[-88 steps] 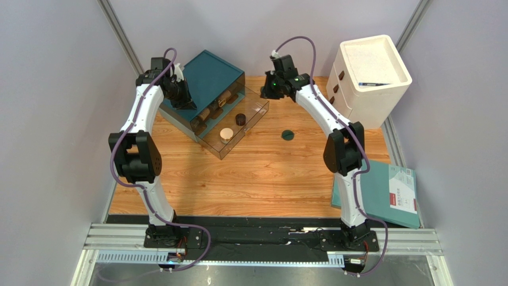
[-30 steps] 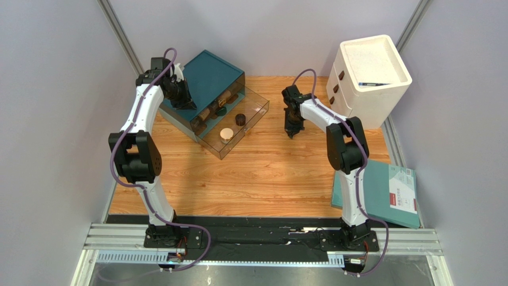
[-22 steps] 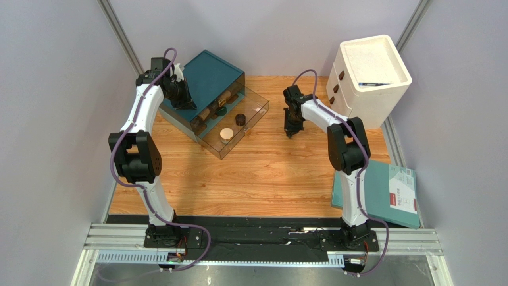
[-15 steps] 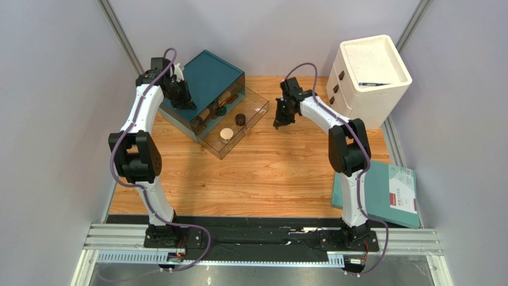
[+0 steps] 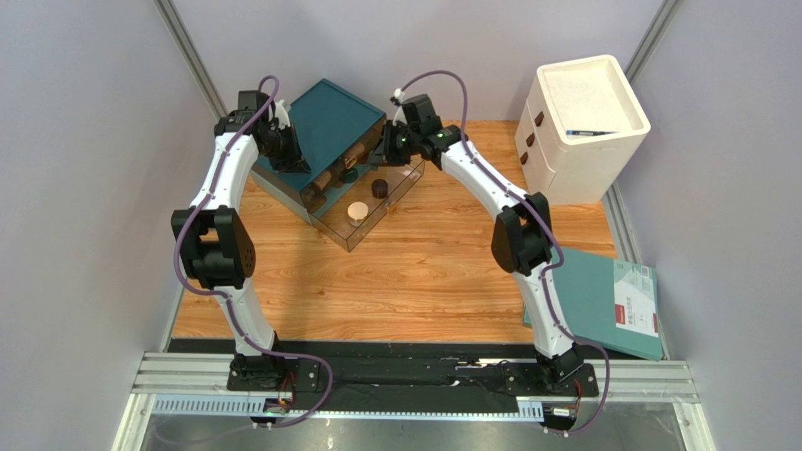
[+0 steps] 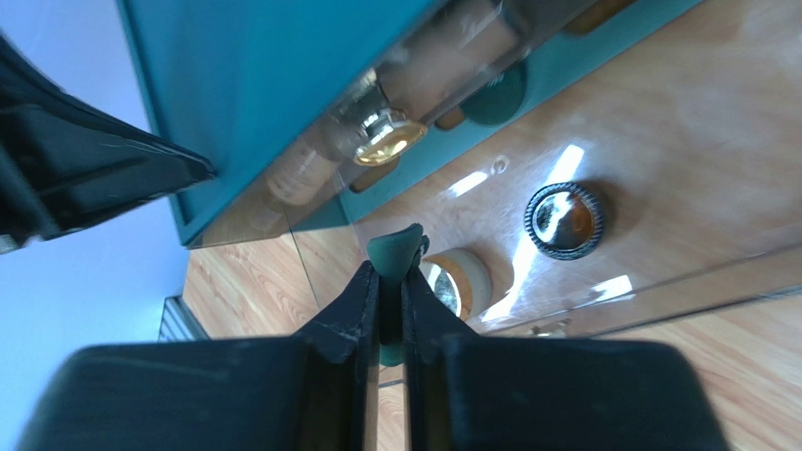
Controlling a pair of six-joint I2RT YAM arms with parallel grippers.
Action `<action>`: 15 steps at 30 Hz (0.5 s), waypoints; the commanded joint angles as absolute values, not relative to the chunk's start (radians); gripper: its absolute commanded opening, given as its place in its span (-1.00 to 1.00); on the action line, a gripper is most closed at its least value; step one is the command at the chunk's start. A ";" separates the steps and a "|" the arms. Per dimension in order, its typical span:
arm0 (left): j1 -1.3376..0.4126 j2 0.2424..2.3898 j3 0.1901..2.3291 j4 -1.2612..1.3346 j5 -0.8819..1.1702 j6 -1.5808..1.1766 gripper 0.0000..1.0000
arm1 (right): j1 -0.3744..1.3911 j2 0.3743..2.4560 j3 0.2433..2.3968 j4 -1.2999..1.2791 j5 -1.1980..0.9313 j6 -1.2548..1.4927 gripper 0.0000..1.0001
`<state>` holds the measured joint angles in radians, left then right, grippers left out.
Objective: Organize the makeup
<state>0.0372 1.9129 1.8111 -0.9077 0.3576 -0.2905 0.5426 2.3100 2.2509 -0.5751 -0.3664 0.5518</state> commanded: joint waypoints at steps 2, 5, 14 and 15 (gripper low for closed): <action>0.048 1.967 1.773 -1.046 0.262 -0.259 -1.00 | 0.566 2.393 2.287 -0.589 -0.453 0.598 -0.50; 0.048 1.965 1.775 -1.046 0.261 -0.259 -1.00 | 0.574 2.365 2.252 -0.569 -0.424 0.594 0.20; 0.048 1.967 1.775 -1.048 0.264 -0.259 -1.00 | 0.540 2.238 2.166 -0.505 -0.373 0.618 0.31; 0.049 1.967 1.775 -1.048 0.267 -0.259 -1.00 | 0.523 2.220 2.110 -0.467 -0.388 0.633 0.17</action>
<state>0.0372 1.9129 1.8114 -0.9081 0.3576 -0.2905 0.5621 2.3535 2.1830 -0.5755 -0.3897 0.5892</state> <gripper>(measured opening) 0.000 0.678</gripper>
